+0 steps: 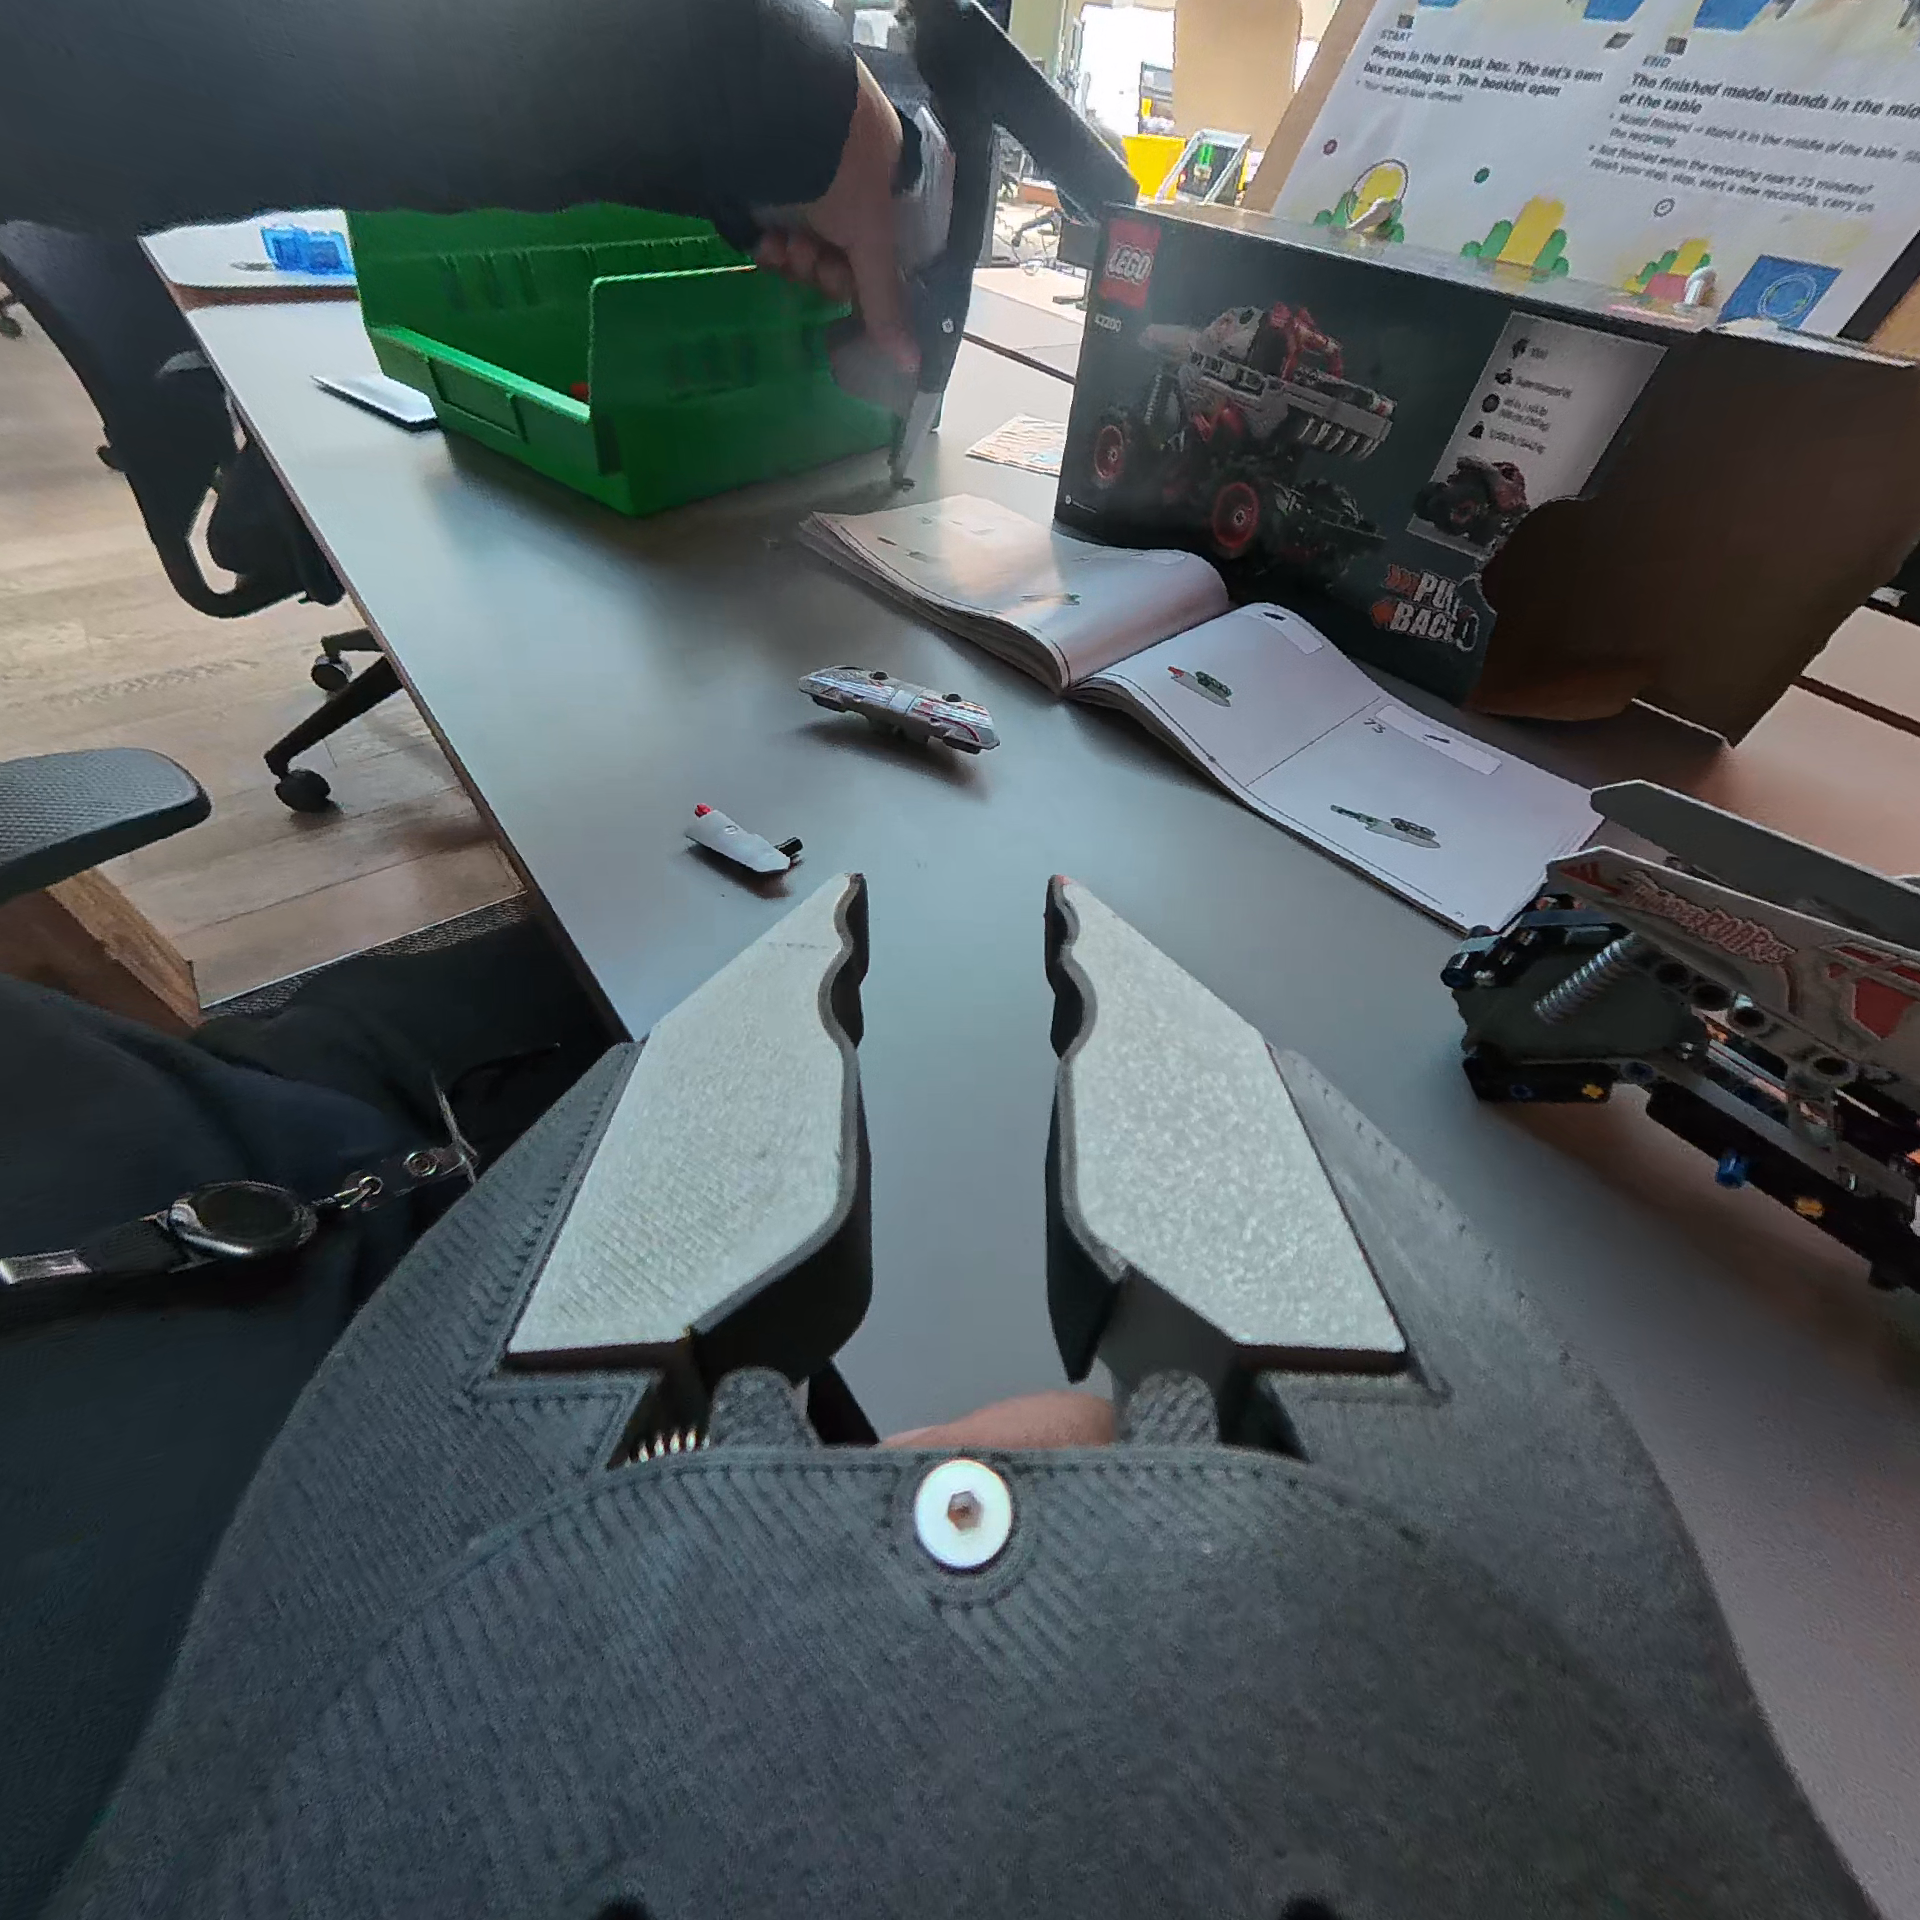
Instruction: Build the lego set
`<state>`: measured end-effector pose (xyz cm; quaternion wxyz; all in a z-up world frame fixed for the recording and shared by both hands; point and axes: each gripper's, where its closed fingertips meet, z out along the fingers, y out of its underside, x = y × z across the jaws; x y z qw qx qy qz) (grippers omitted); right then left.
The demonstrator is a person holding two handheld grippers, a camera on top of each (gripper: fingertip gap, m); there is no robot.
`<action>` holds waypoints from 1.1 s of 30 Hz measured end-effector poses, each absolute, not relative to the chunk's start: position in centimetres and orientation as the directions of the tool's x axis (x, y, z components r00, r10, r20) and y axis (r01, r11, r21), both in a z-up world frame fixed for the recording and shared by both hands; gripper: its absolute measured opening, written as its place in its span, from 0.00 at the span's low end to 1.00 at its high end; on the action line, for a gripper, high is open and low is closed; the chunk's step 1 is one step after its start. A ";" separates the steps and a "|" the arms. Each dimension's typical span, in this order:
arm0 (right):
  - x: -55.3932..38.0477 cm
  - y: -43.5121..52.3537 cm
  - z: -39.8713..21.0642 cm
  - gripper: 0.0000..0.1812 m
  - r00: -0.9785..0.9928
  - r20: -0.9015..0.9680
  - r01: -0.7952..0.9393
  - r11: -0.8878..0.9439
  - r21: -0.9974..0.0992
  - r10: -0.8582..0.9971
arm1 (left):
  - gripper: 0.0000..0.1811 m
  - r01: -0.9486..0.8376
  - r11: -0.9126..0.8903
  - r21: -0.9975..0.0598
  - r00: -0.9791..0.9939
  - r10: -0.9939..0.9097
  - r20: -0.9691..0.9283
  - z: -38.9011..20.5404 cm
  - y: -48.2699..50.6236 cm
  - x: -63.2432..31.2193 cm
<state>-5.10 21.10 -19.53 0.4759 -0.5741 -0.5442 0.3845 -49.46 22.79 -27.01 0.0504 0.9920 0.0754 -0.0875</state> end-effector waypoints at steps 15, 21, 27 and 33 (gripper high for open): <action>-4.9 19.9 -18.7 0.17 0.091 0.111 0.238 0.087 -0.967 0.990 | 0.08 0.263 -0.965 0.005 0.951 0.258 -0.168 -27.2 23.3 -48.6; -4.8 19.8 -18.6 0.17 0.091 0.117 0.234 0.093 -0.968 0.989 | 0.07 0.201 -0.979 0.036 0.961 0.190 -0.200 -27.5 23.2 -48.3; -4.8 19.7 -18.8 0.17 0.085 0.115 0.240 0.092 -0.966 0.990 | 0.04 0.146 -0.988 0.056 0.973 0.133 -0.186 -27.5 23.0 -48.0; -4.9 19.7 -19.0 0.16 0.080 0.114 0.247 0.092 -0.965 0.990 | 0.01 0.075 -0.994 0.080 0.985 0.062 -0.159 -27.6 22.7 -47.0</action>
